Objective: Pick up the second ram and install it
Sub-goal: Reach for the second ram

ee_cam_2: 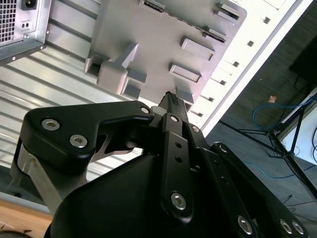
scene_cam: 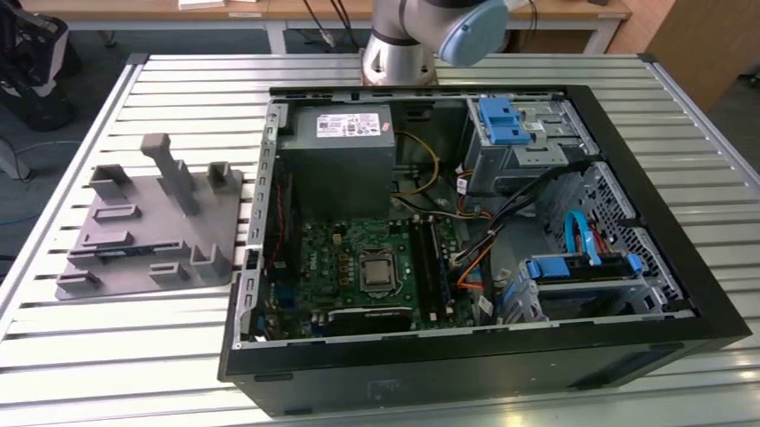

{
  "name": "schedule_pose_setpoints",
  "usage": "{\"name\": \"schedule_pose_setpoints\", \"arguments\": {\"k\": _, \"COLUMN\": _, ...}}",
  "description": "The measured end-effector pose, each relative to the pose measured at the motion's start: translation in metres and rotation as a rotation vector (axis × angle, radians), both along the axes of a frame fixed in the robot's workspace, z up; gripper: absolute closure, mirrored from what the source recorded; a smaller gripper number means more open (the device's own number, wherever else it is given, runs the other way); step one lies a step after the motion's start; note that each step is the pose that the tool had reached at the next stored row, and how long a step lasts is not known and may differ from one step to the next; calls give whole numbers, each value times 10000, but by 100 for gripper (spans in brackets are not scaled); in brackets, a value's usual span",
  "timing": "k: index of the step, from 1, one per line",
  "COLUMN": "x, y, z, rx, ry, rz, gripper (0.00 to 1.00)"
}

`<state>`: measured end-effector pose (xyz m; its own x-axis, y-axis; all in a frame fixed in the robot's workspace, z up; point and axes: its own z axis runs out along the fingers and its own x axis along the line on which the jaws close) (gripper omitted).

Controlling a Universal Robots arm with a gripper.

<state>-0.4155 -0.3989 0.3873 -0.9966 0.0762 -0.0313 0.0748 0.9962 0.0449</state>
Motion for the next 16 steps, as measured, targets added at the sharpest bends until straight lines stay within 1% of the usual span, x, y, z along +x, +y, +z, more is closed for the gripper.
{"name": "schedule_pose_setpoints", "arguments": {"k": 10, "x": -193, "y": 0, "z": -14, "rx": -1, "ry": 1, "rz": -1, "gripper": 90}}
{"name": "schedule_pose_setpoints", "arguments": {"k": 16, "x": -244, "y": 0, "z": -45, "rx": 0, "ry": -1, "rz": 1, "gripper": 90}}
